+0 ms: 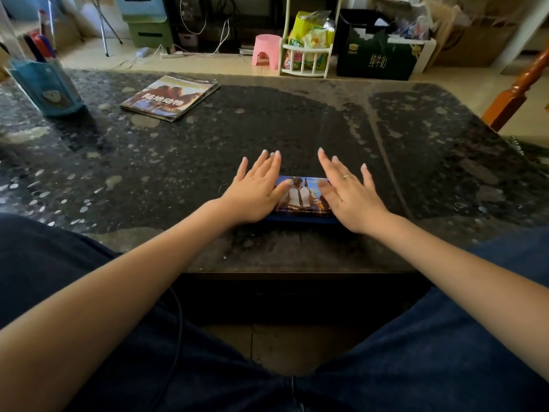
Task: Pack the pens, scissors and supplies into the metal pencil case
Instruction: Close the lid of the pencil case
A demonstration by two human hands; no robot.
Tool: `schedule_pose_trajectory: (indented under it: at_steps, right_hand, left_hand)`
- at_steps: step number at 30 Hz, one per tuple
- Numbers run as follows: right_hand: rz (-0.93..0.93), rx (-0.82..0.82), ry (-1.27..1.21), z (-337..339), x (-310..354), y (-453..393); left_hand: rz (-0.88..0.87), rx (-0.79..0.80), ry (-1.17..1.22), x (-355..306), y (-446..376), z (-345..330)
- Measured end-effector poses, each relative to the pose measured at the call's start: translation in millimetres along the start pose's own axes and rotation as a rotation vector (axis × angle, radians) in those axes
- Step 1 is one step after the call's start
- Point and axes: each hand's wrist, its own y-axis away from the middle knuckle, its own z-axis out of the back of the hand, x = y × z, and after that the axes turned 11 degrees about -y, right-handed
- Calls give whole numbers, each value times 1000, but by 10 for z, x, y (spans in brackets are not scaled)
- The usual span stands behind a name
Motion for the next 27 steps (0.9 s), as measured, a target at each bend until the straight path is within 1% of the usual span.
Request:
schedule_pose_trajectory:
  at_steps: [2,5,7,10,13,15,18,20,25,27]
  right_hand:
    - [-47,-38,7,-76,92,-75]
    - [-133,-102,26,-189,143,-117]
    - [-124,-118,91,-239,144,-133]
    - [-121,-74,133,-248,138,-164]
    - [-105,-96,132,-250,125,-158]
    - [-104,-132,110,-266,117,-143]
    - [-98,-226,119,-290,113,-129]
    - [-92,-254,120,-299,119,-116]
    - [-82,-238,115,-273,132,-107]
    - [-71,-198,57,-245,123,-131]
  left_hand:
    - [2,-82,-56,-217,-87,-51]
    - [13,-142,-130,-386,-150,-164]
    - [18,-148,-177,-418,-164,-209]
    - [50,-127,-160,-443,-181,-231]
    - [76,-175,-166,-463,-181,-267]
    - [89,-215,-192,-454,-160,-277]
    - [94,-250,-203,-437,-146,-269]
    - [95,-267,-207,-451,-140,-263]
    - [55,-205,-259,-428,-129,-236]
    - [22,-169,-189,-395,-127,-193]
